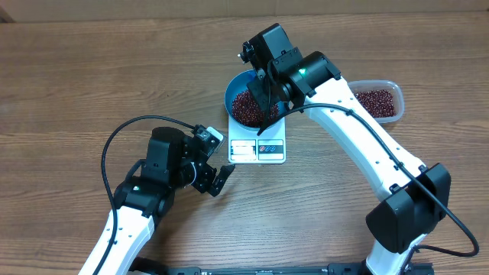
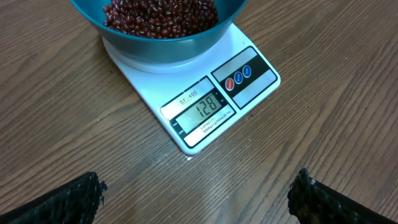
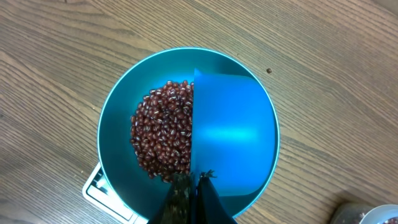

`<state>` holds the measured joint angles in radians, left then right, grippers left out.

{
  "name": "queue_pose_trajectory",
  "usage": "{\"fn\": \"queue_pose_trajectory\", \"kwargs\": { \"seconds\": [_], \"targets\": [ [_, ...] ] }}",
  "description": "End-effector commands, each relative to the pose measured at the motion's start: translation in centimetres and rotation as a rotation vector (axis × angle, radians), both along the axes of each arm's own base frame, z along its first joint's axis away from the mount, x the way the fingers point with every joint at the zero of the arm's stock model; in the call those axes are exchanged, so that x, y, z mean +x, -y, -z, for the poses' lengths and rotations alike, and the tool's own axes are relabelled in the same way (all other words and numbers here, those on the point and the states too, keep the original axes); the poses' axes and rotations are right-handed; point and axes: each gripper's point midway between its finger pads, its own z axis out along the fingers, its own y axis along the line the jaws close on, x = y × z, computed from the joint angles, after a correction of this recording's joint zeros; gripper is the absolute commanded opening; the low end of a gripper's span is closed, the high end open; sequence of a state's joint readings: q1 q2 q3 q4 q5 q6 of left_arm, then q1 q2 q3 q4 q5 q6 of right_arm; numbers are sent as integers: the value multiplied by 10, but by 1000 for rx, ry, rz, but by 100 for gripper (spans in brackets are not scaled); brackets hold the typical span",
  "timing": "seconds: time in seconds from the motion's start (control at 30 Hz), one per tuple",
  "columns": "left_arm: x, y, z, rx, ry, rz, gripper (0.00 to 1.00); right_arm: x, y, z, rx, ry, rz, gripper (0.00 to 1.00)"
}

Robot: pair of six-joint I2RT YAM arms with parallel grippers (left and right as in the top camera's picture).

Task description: Scoop item into bowl and weigh 150g on scale

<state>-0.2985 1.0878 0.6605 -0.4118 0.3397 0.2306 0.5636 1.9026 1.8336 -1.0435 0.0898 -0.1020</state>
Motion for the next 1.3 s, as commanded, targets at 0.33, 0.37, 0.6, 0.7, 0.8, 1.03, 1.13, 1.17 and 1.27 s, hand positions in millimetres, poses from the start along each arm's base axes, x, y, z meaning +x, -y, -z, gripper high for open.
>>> {"fn": "queue_pose_trajectory", "kwargs": {
  "seconds": [0.33, 0.37, 0.6, 0.7, 0.8, 1.03, 1.13, 1.17, 1.27],
  "targets": [
    [0, -3, 4, -4, -17, -21, 100, 3, 2, -33, 1, 88, -45, 4],
    [0, -3, 4, -4, -17, -21, 100, 3, 2, -33, 1, 88, -46, 4],
    [0, -3, 4, -4, -17, -21, 100, 3, 2, -33, -20, 98, -83, 4],
    [0, -3, 4, -4, -17, -21, 100, 3, 2, -33, -23, 99, -88, 4],
    [0, -3, 4, -4, -17, -21, 100, 3, 2, -33, -33, 105, -106, 4],
    [0, -3, 4, -4, -17, -21, 100, 3, 2, -33, -35, 104, -108, 4],
    [0, -3, 4, -4, -17, -21, 100, 3, 2, -33, -35, 104, -109, 4],
    [0, -3, 4, -4, -17, -21, 100, 3, 2, -33, -35, 104, -109, 4],
    [0, -3, 4, -4, -17, -21, 100, 3, 2, -33, -37, 105, -112, 4]
  ]
}}
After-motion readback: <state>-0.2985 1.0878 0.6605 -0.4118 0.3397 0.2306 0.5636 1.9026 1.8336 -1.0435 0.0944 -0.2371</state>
